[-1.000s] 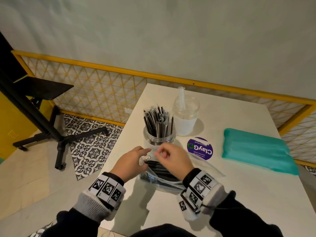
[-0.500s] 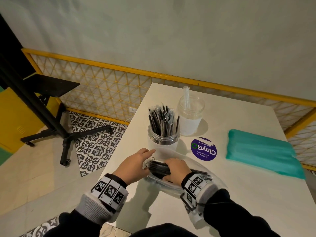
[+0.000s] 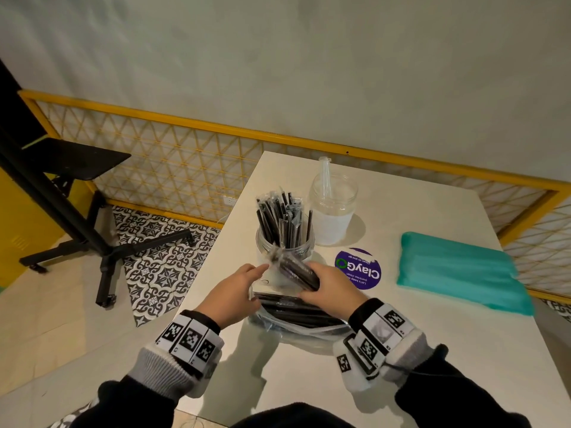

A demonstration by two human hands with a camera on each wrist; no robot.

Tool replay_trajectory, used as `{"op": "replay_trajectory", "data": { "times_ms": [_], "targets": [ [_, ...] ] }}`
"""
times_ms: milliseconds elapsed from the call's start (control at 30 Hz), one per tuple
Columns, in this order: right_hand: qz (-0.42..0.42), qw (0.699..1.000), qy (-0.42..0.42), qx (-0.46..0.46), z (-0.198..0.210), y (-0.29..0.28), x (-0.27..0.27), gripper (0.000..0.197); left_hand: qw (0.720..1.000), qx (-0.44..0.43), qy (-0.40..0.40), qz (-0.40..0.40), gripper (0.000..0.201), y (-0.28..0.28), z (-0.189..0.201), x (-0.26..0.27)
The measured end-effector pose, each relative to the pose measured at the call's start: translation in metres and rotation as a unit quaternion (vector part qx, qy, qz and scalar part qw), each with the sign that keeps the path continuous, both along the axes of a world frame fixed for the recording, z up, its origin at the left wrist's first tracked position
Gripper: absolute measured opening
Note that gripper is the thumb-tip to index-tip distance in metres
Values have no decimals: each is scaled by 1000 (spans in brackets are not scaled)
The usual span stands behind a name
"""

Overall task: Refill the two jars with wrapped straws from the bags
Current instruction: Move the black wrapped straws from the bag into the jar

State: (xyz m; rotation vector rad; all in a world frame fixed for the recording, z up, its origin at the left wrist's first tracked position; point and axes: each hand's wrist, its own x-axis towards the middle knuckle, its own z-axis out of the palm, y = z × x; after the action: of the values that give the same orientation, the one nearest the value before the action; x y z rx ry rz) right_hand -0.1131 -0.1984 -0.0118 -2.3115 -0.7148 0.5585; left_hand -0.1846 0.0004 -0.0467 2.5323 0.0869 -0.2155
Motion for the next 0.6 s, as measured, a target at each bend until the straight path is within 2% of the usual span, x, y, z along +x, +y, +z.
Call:
{"op": "replay_trajectory", "data": {
  "times_ms": [67, 167, 300, 433, 533, 600],
  "targets": [
    [-23, 995, 35, 91, 26, 2, -2, 39, 1000, -9, 4, -1, 70, 0, 0, 0],
    [-59, 973, 39, 218, 73, 10, 2, 22, 1000, -19, 7, -2, 70, 0, 0, 1],
    [-116, 916, 17, 384, 114, 29, 19, 15, 1000, -22, 11, 1, 70, 0, 1, 0],
    [-162, 868, -7, 470, 115, 55, 38, 13, 1000, -25, 8, -2, 69, 1, 1, -1],
    [-197, 852, -27, 484, 101, 67, 46, 14, 999, -32, 11, -3, 70, 1, 1, -3],
    [-220, 856, -19, 468, 84, 72, 48, 14, 999, -34, 12, -4, 70, 1, 2, -4]
  ]
}}
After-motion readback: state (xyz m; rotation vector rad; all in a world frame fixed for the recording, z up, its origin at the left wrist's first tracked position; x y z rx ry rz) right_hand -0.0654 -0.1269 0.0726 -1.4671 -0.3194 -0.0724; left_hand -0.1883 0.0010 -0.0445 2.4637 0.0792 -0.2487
